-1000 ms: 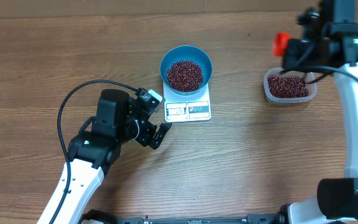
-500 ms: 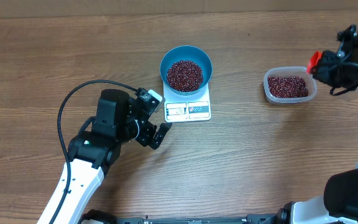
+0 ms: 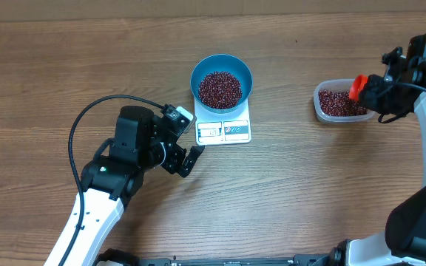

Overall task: Scoop item into bowl and weigh 150g on scale
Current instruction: 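Carry the empty scoop right back to the bean tub, then lower the scoop into the beans in the tub, right gripper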

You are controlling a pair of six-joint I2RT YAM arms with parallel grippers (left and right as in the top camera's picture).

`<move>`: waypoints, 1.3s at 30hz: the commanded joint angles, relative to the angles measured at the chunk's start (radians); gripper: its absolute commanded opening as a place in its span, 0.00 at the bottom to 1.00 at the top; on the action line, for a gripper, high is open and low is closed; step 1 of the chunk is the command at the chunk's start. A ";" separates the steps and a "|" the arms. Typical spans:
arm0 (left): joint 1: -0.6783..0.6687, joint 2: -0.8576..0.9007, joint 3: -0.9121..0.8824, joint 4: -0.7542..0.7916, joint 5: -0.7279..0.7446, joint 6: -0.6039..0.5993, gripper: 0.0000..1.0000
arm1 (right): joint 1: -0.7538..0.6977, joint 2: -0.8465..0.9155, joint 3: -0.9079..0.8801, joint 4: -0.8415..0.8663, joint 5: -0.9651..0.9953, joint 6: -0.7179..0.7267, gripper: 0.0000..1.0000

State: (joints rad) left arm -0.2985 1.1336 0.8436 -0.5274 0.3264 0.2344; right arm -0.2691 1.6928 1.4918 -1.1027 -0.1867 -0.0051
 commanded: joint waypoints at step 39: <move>0.005 0.005 -0.004 0.001 0.007 -0.014 0.99 | -0.003 0.069 -0.243 0.227 -0.340 -0.124 0.04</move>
State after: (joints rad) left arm -0.2985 1.1336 0.8436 -0.5274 0.3264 0.2344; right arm -0.2687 1.7435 1.2564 -0.8757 -0.4465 -0.1165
